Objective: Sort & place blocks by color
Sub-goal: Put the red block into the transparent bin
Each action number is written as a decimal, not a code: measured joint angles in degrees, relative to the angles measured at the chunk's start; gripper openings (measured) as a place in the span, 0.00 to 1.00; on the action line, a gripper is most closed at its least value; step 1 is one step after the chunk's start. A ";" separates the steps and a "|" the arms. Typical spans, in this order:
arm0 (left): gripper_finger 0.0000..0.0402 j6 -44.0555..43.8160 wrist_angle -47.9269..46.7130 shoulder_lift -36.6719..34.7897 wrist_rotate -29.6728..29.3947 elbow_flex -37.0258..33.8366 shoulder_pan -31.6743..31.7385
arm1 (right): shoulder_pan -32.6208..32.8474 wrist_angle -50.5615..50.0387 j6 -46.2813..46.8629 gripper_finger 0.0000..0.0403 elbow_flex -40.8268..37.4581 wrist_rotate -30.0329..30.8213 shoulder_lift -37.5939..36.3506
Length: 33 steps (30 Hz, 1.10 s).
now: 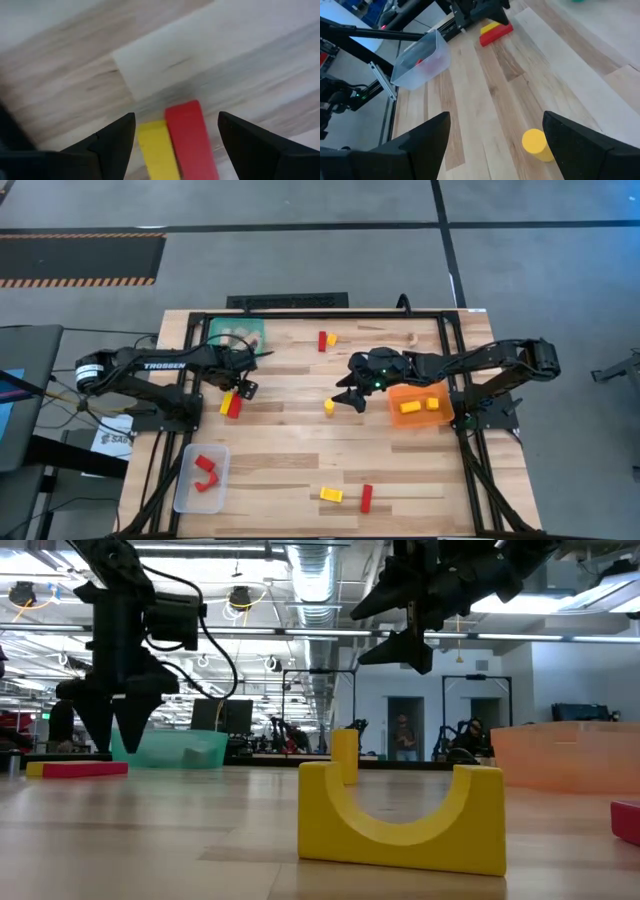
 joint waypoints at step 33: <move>0.33 -1.31 10.37 -0.09 0.52 -8.00 -4.69 | 0.00 -1.08 4.00 0.83 0.00 -0.20 0.00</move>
